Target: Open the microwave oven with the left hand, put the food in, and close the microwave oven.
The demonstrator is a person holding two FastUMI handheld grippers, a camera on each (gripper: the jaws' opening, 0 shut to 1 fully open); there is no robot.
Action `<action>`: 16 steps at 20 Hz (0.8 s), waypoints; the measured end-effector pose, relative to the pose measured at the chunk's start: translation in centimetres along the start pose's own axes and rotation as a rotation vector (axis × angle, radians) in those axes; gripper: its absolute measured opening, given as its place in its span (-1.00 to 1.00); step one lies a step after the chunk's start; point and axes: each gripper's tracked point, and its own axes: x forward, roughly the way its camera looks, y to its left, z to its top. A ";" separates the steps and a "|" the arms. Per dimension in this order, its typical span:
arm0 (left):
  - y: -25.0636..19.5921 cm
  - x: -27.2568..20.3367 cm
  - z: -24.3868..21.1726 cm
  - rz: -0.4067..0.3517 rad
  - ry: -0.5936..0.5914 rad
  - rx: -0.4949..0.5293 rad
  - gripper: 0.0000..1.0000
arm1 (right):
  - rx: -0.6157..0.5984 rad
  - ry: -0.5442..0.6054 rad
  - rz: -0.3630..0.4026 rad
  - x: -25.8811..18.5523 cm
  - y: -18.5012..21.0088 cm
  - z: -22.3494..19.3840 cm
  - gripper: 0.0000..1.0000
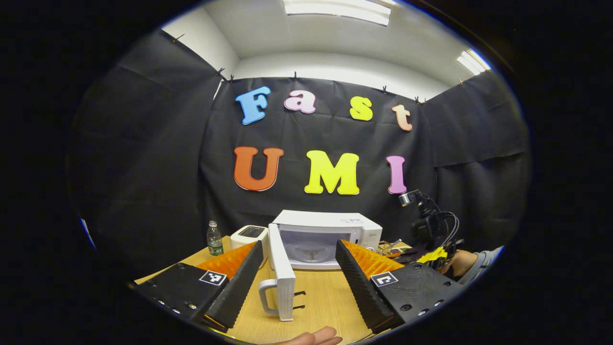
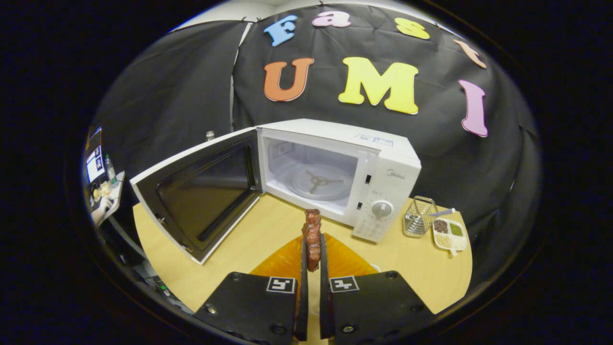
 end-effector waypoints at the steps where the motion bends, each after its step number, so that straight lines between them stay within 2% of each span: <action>1: 0.2 0.0 0.1 0.001 0.004 -0.007 0.87 | 0.019 -0.018 -0.014 1.3 0.4 0.8 -0.89; 5: 1.0 -0.5 0.0 0.019 0.027 0.002 0.87 | 0.082 -0.081 -0.092 6.5 1.6 3.5 -0.89; 8: 0.8 -1.0 0.2 0.013 0.019 0.011 0.87 | 0.133 -0.102 -0.110 10.6 2.7 4.7 -0.89; 9: 0.9 -1.2 0.5 0.018 0.011 0.010 0.87 | 0.153 -0.096 -0.121 12.0 2.7 4.9 -0.74; 10: 1.2 -1.4 0.9 0.031 -0.007 0.009 0.87 | 0.176 -0.094 -0.132 13.4 2.6 5.3 -0.74; 13: 0.9 -1.2 0.9 0.031 -0.021 0.027 0.87 | 0.291 -0.106 -0.132 17.2 2.5 6.3 -0.73; 16: 0.9 -1.1 0.8 0.036 -0.013 0.037 0.87 | 0.468 -0.122 -0.155 20.9 1.6 6.4 -0.74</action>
